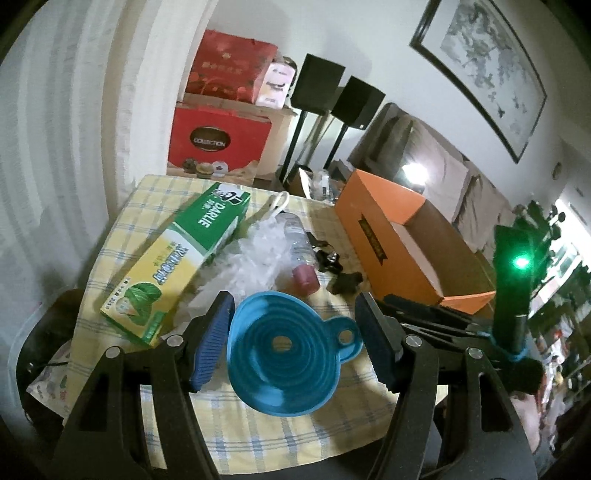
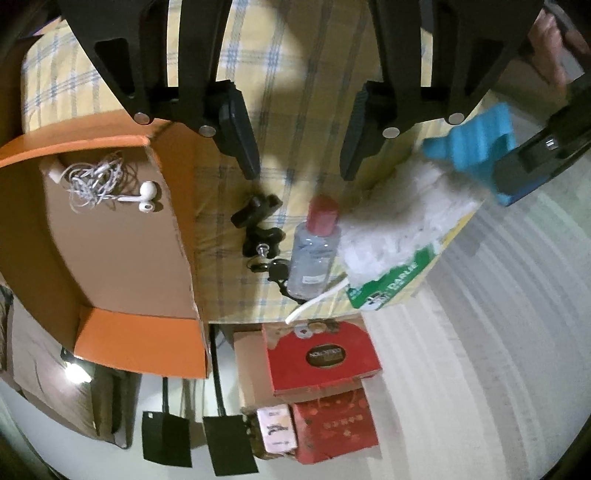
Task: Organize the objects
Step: 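Close the left gripper on the blue funnel rim and lift it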
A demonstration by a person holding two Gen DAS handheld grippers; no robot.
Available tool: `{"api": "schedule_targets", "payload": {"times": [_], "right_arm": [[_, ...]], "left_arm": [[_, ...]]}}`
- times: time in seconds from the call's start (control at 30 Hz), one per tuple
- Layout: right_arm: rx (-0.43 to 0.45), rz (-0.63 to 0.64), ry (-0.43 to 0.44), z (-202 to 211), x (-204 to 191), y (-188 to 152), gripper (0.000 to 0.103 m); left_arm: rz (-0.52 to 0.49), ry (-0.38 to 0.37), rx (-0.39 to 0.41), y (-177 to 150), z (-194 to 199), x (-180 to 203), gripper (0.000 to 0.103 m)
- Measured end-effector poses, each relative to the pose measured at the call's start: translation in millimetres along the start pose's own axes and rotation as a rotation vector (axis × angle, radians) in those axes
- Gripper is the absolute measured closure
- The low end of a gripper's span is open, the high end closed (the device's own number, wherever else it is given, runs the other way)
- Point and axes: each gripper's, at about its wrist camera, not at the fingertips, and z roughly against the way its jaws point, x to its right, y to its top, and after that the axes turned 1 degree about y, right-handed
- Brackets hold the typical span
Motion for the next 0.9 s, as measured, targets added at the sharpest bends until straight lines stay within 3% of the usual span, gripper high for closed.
{"api": "schedule_targets", "payload": {"times": [0.27,0.6,0.77,0.9], "right_arm": [[-0.009,-0.026,-0.059,-27.9,-7.0,4.2,0.069],[0.07,-0.184,-0.144,-44.3,-0.3,10.2,0.069],[0.075,-0.197,-0.182,-45.0,8.1,11.0,0.087],[0.047,-0.183,-0.176,-50.7,7.8,9.9,0.088]], "left_arm": [[0.021,-0.007,0.004,3.9,-0.6,-13.4,0.039],[0.038,-0.024,0.005,6.9,-2.4,-20.3,0.039],[0.037,-0.026,0.004,6.4,-3.4,-20.5,0.039],[0.037,-0.025,0.0,5.5,-5.6,-18.8,0.039]]}}
